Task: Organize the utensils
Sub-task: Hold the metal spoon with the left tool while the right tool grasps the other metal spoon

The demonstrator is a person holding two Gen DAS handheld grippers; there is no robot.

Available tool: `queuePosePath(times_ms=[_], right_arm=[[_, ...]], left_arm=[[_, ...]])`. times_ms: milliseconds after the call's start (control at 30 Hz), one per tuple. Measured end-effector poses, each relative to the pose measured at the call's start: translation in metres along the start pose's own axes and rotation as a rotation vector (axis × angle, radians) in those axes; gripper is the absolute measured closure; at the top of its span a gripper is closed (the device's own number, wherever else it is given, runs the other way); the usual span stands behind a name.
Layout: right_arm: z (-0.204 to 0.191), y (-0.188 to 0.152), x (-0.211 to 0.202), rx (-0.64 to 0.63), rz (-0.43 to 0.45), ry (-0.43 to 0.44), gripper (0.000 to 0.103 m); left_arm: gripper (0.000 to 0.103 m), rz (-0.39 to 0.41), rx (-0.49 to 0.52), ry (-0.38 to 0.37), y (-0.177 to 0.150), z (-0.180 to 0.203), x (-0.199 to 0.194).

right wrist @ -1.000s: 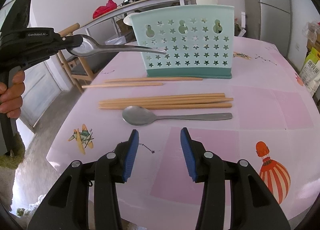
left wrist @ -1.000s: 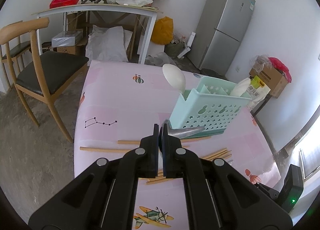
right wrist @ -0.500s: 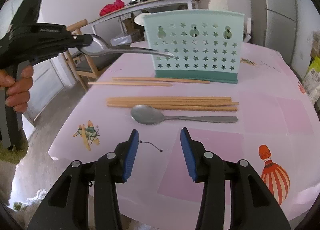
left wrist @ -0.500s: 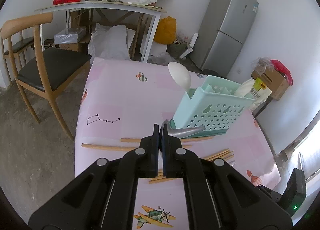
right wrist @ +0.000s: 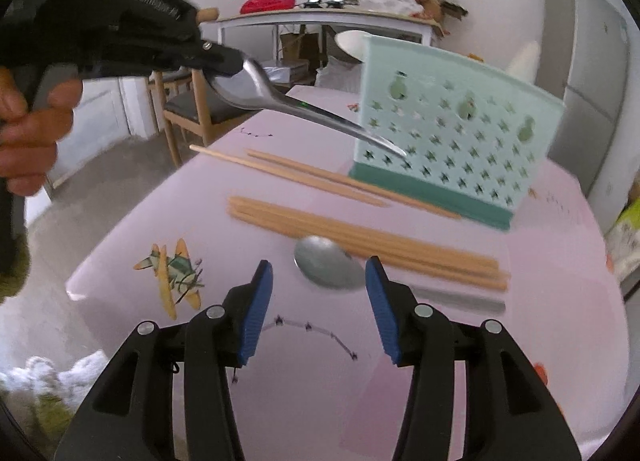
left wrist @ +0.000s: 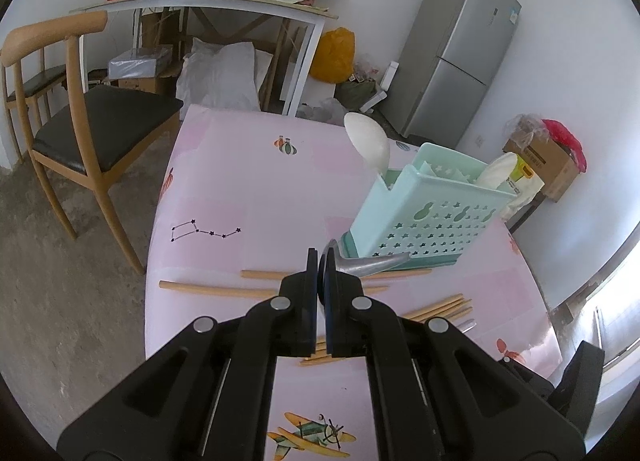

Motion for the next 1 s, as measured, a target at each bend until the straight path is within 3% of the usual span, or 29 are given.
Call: queuePosePath(times_ms=[167, 300, 567, 1000], right_arm=[[-0.018, 0.003, 0.016, -0.092, -0.017, -0.057, 0.061], [-0.022, 0.001, 0.021, -0.113, -0.039, -0.097, 0.076], [-0.026, 0.001, 0.028, -0.133, -0.054, -0.142, 0.093], [-0.023, 0.002, 0.019, -0.121, -0.018, -0.165, 0.095]], left_arm=[[0.102, -0.001, -0.010, 0.002, 0.000, -0.004, 0.003], [0.102, -0.003, -0.015, 0.002, -0.001, -0.007, 0.003], [0.102, -0.002, -0.014, -0.001, -0.002, -0.008, 0.002], [0.102, -0.005, -0.013, 0.004, -0.002, -0.009, 0.001]])
Point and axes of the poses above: each gripper's, at about its wrist camera, not at the fingertips, and x roughly the way its jaws point, z to its right, y to its top, the point moved 1 cm from there along x, roughly the way its jaws point, and after that the axes turned 4 degrees about -x, right-handed, at the moved point
